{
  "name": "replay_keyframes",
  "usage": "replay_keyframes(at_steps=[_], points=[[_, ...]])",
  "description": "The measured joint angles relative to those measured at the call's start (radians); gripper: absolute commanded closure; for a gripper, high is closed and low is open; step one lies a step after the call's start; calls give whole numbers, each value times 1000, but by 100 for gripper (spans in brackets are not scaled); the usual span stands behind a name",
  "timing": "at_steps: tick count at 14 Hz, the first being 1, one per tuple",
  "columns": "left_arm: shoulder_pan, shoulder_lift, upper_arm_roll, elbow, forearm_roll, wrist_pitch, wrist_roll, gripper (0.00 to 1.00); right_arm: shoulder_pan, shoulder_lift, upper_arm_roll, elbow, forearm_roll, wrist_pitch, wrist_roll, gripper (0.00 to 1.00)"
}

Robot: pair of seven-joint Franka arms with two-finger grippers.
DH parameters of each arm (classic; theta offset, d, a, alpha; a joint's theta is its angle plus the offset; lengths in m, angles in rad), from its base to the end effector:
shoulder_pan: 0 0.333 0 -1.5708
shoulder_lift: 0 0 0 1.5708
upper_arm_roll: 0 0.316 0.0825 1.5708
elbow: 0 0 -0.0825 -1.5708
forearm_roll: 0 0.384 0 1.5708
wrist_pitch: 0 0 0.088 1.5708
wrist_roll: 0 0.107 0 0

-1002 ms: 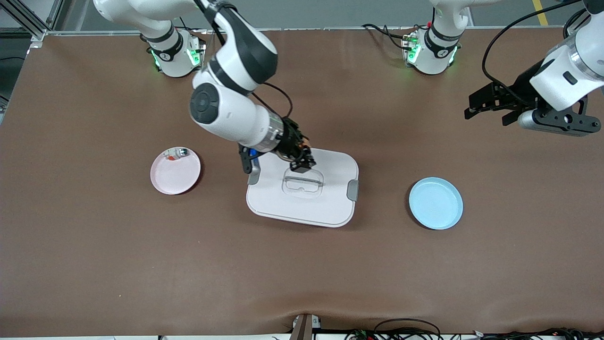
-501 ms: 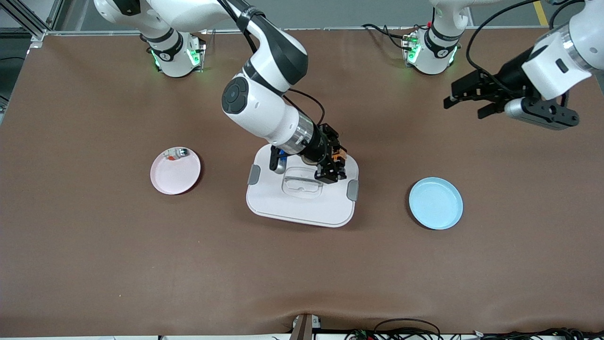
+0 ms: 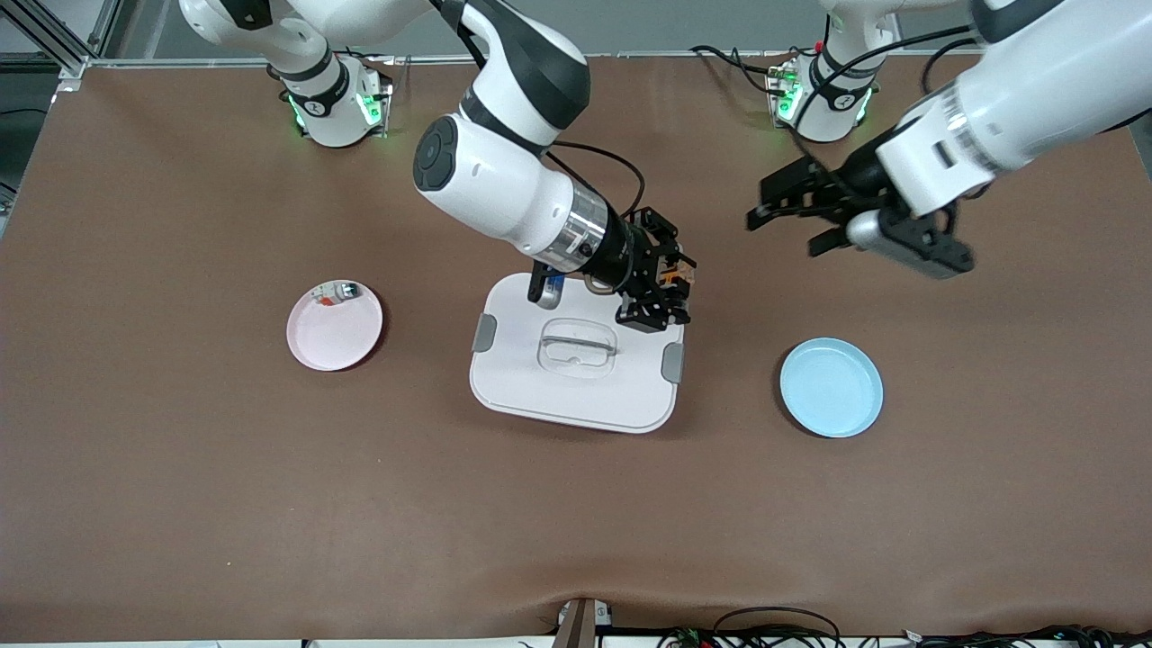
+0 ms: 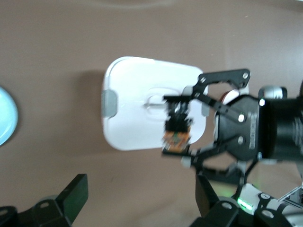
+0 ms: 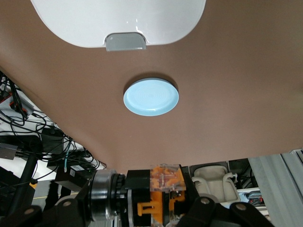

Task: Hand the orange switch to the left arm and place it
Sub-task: 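Carry the switch over the box while the left gripper reaches it, then close the left gripper on the switch while the right gripper opens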

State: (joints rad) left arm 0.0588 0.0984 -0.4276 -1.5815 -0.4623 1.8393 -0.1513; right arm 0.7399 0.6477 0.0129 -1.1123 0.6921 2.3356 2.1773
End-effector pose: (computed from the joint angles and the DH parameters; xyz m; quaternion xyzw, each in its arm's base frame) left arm 0.5571 -0.2405 0.6028 0.9643 -0.0605 0.0154 0.2575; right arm 0.5658 0.5397 0.5060 -0.5785 0.7081 0.2746 0.2975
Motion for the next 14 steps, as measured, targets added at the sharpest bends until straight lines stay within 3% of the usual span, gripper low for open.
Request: replay_keyframes(at_steps=[3, 11, 12, 14], points=[[-11, 38, -10, 4, 0, 58, 9, 17, 1, 0, 8, 7, 15, 0, 15, 100], [-64, 105, -12, 4, -11, 121, 10, 16, 1, 0, 12, 15, 20, 12, 22, 100], [-71, 110, -14, 4, -20, 125, 10, 19, 1, 0, 13, 18, 20, 12, 24, 100], [-81, 114, -15, 5, -29, 132, 9, 37, 1, 0, 13, 20, 20, 12, 26, 100]])
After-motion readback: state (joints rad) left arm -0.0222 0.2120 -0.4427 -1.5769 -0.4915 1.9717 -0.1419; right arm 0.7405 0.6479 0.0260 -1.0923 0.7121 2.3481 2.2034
